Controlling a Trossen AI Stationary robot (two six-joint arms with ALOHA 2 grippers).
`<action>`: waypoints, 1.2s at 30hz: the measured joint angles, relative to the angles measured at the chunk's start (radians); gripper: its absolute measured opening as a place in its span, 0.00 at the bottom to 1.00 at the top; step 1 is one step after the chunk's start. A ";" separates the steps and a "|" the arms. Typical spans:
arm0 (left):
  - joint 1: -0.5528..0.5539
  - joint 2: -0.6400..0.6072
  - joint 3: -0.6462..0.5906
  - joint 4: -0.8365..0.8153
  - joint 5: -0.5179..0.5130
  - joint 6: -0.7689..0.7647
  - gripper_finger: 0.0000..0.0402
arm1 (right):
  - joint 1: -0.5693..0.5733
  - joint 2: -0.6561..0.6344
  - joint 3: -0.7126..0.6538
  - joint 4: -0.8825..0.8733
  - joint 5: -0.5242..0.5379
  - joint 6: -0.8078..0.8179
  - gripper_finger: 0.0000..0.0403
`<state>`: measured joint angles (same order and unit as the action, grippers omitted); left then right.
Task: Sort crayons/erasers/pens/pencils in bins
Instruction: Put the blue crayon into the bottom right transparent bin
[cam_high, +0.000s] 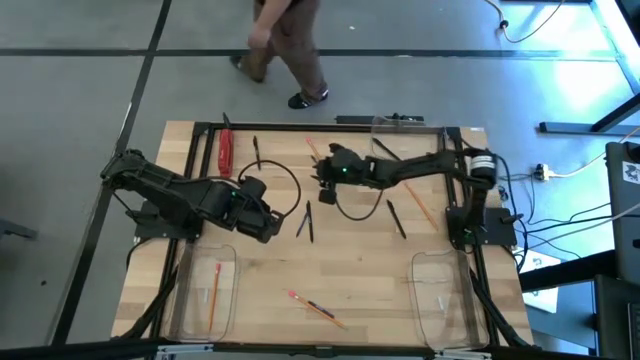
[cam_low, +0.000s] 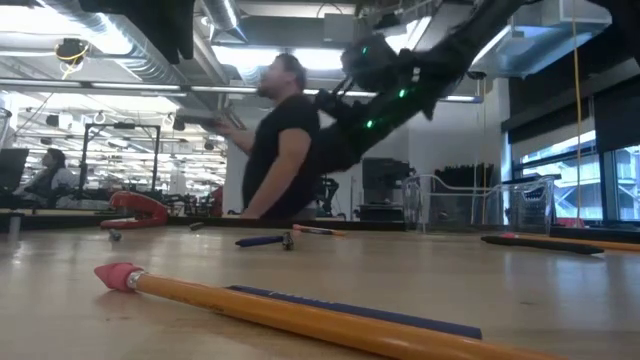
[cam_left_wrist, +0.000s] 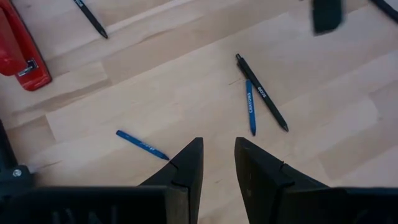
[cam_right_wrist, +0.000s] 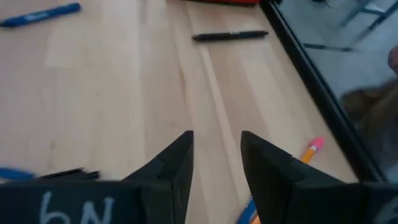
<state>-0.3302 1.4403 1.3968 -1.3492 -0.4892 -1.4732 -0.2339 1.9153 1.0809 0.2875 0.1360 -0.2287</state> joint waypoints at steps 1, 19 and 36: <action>0.000 0.000 0.000 0.005 0.000 -0.006 0.21 | -0.004 0.016 0.000 0.007 -0.001 0.010 0.34; 0.006 0.000 0.000 0.012 -0.054 -0.016 0.21 | -0.118 0.051 0.055 -0.195 -0.093 0.228 0.34; 0.064 0.000 0.000 0.011 -0.058 -0.009 0.21 | -0.167 0.211 0.682 -0.929 -0.190 0.213 0.34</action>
<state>-0.2665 1.4399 1.3968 -1.3383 -0.5475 -1.4822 -0.4007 2.1266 1.7630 -0.6414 -0.0541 -0.0161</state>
